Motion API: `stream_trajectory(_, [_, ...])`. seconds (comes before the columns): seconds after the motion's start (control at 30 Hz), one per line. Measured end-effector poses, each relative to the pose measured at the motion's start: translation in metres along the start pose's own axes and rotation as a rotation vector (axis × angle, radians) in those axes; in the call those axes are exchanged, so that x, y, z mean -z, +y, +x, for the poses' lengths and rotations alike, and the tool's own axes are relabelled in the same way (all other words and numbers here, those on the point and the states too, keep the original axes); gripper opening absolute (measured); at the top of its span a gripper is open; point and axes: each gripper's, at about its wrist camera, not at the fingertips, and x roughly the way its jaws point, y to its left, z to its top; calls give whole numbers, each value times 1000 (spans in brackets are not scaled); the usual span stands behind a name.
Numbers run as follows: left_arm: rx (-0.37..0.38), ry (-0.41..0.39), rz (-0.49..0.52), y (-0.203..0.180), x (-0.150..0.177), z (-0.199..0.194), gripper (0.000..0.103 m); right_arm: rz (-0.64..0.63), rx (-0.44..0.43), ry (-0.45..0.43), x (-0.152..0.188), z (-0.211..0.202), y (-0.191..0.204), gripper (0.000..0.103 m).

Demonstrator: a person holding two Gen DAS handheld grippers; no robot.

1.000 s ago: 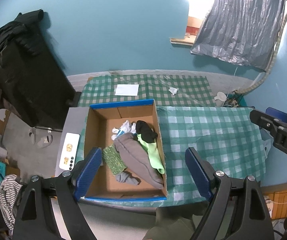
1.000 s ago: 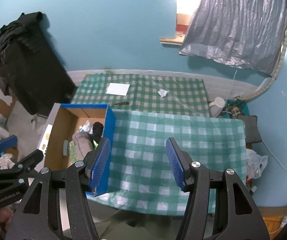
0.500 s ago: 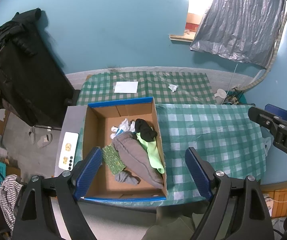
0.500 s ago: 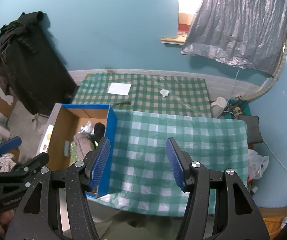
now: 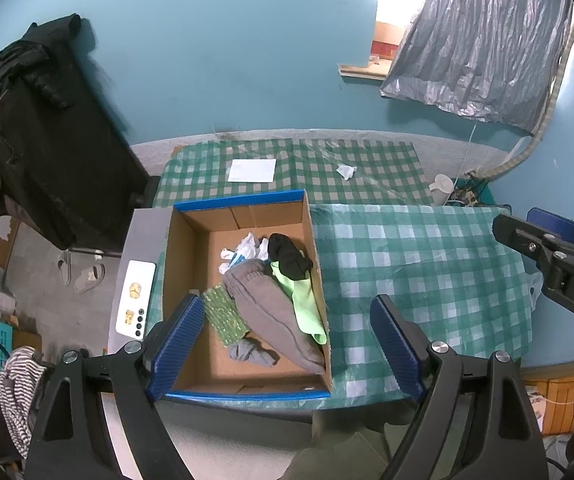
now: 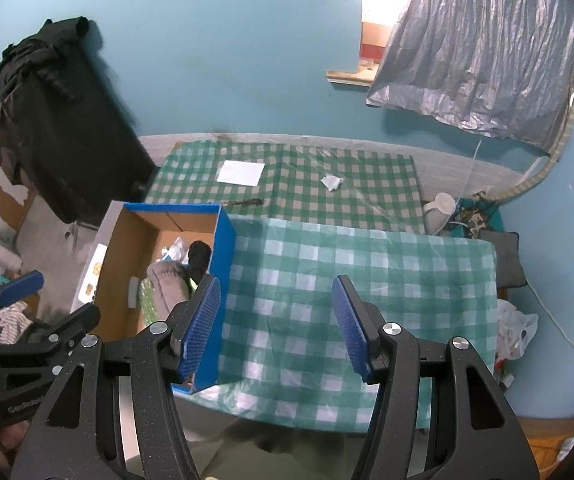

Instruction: Organize soft objects

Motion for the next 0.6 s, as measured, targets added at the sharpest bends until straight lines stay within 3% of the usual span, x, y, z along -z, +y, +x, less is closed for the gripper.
stream_trajectory(0.6, [5,12,6,-10,1,4,86,2,-1,9,5,3,-4,57])
